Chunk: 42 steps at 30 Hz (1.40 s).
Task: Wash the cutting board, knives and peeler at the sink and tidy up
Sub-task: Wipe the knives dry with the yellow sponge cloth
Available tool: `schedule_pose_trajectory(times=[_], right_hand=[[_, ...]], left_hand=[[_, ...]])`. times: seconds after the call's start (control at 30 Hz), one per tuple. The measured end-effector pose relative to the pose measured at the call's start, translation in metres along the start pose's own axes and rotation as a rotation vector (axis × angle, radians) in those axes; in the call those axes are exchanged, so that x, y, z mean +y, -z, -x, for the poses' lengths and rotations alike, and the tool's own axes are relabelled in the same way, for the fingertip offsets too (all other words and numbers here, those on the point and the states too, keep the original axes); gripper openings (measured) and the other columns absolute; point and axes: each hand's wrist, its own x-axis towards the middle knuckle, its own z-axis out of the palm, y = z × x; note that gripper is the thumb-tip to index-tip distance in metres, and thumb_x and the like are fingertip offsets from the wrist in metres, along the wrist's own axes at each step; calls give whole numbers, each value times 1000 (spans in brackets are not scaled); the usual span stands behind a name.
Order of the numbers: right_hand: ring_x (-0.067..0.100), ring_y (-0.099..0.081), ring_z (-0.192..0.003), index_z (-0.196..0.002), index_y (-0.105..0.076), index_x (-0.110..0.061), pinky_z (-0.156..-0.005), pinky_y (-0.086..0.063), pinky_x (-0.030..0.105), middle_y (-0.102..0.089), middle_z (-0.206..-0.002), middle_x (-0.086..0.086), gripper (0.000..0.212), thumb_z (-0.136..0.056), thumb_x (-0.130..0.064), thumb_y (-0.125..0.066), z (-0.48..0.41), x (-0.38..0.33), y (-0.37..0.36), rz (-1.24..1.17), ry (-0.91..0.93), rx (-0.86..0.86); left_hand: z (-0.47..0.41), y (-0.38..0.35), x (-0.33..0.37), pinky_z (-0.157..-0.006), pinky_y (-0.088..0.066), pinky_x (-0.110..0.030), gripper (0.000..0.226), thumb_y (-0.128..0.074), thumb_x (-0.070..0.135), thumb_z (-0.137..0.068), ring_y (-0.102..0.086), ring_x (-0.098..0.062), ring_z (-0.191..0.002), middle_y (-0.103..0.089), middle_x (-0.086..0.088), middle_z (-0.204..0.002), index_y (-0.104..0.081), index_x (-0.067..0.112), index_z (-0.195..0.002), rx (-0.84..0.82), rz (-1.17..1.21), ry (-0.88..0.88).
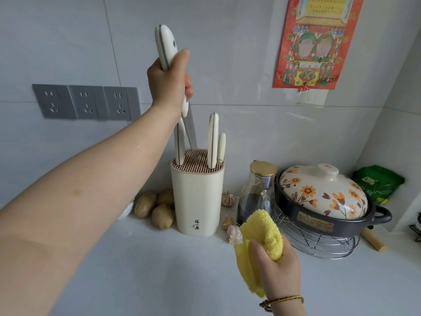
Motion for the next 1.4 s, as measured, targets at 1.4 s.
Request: schedule_pose_trajectory(times=[1.4], right_hand=[[4,-52,-67,-73,-52,-32,-59,-39,18,-59,-59,-8,36,-73,-1,-71,1,21,-4,77,-13,-64]], left_hand=[[16,35,-125,-80,-36,-26,49,-42,42,-94,-53,-28,-103,-55,-10,-109,-49,3,-122,-294,-786,447]])
